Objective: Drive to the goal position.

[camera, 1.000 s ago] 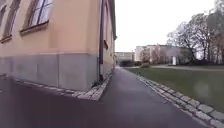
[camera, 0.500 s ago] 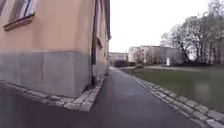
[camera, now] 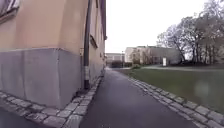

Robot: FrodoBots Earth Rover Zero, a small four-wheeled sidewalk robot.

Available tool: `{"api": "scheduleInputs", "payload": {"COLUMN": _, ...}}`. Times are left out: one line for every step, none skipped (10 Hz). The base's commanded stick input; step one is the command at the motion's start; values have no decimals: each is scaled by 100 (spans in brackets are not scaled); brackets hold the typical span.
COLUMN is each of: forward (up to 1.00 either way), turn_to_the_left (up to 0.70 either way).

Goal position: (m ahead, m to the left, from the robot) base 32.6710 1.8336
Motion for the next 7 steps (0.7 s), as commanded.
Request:
{"api": "scheduleInputs", "payload": {"forward": 85, "turn_to_the_left": 0}}
{"api": "scheduleInputs", "payload": {"forward": 85, "turn_to_the_left": 0}}
{"api": "scheduleInputs", "payload": {"forward": 85, "turn_to_the_left": 0}}
{"api": "scheduleInputs", "payload": {"forward": 85, "turn_to_the_left": -4}}
{"api": "scheduleInputs", "payload": {"forward": 85, "turn_to_the_left": -34}}
{"api": "scheduleInputs", "payload": {"forward": 85, "turn_to_the_left": -30}}
{"api": "scheduleInputs", "payload": {"forward": 85, "turn_to_the_left": -8}}
